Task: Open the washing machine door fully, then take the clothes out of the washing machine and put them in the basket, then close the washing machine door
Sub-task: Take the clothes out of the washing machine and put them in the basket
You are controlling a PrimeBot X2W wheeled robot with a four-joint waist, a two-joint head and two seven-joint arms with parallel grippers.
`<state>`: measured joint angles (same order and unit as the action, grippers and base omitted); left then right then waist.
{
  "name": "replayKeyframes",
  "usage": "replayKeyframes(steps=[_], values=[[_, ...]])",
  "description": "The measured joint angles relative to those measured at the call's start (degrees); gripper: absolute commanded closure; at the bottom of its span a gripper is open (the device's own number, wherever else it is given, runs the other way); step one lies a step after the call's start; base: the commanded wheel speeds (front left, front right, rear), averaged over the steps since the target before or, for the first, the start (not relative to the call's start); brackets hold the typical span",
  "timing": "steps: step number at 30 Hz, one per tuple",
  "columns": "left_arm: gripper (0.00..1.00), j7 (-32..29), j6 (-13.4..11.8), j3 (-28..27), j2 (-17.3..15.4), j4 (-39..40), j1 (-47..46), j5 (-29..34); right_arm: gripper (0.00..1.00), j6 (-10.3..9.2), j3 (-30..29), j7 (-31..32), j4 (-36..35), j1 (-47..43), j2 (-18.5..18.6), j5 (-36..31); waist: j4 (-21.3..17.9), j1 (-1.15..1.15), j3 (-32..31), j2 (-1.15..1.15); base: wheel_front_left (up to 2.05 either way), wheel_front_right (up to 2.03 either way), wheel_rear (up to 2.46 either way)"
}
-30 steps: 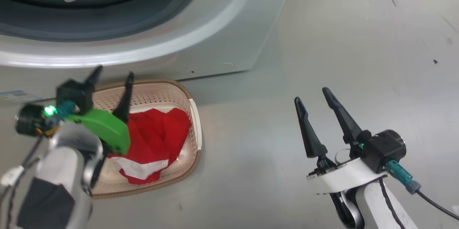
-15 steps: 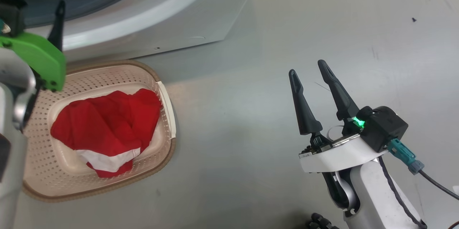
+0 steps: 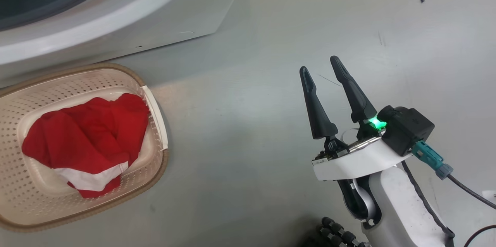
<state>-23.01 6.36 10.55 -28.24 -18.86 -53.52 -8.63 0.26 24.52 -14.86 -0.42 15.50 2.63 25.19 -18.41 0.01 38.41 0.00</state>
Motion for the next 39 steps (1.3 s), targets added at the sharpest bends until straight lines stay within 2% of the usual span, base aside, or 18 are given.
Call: replayKeyframes(steps=[10,17,26,27,28,29,30,31,39], values=[[0.0,-8.7,0.5,1.0,-2.3,-4.9,-6.8,-0.4,0.0,-0.52,1.8,0.0,0.0,2.1,0.0,0.8,-2.3,0.0,1.6,0.0,0.0,0.0,0.0],[0.0,-14.3,0.5,1.3,-5.6,-8.6,-8.5,-0.5,0.0,-0.57,3.9,0.0,0.0,3.0,0.0,2.6,-4.0,0.0,2.3,0.0,0.0,0.0,0.0],[0.0,-20.4,0.6,0.7,-5.3,-12.3,-10.9,-3.4,0.0,-0.99,3.9,0.0,0.0,3.2,0.0,3.0,-4.9,-0.01,2.8,0.0,0.0,0.0,0.0],[0.04,-21.0,0.6,0.6,-5.3,-12.4,-11.2,-3.5,0.0,-1.0,3.9,0.0,0.0,3.2,0.0,3.0,-4.9,-0.01,2.8,0.0,0.0,0.0,0.0],[0.25,-21.4,0.6,0.5,-5.3,-12.6,-11.4,-3.6,0.0,-1.0,3.9,0.0,0.0,3.3,0.0,3.0,-4.9,-0.01,2.8,0.0,0.0,0.0,0.0],[0.52,-21.9,0.6,0.5,-5.2,-12.7,-11.5,-3.8,0.0,-1.0,3.9,0.0,0.0,3.4,0.0,3.0,-4.9,-0.01,2.8,0.0,0.0,0.0,0.0],[0.65,-22.3,0.6,0.6,-5.2,-12.8,-11.7,-3.9,0.0,-1.0,3.9,0.0,0.0,3.5,0.0,3.0,-4.9,-0.01,2.8,0.0,0.0,0.0,0.0],[1.0,-22.5,0.6,0.6,-5.2,-12.9,-11.7,-4.0,0.0,-1.0,3.9,0.0,0.0,3.6,0.0,3.0,-4.9,-0.01,2.9,0.0,0.0,0.0,0.0],[1.0,-22.1,0.6,1.3,-5.0,-12.3,-12.3,-4.3,0.0,-1.02,4.0,0.0,0.0,4.5,0.0,2.9,-4.7,-0.01,3.0,0.0,0.0,0.0,0.0]])
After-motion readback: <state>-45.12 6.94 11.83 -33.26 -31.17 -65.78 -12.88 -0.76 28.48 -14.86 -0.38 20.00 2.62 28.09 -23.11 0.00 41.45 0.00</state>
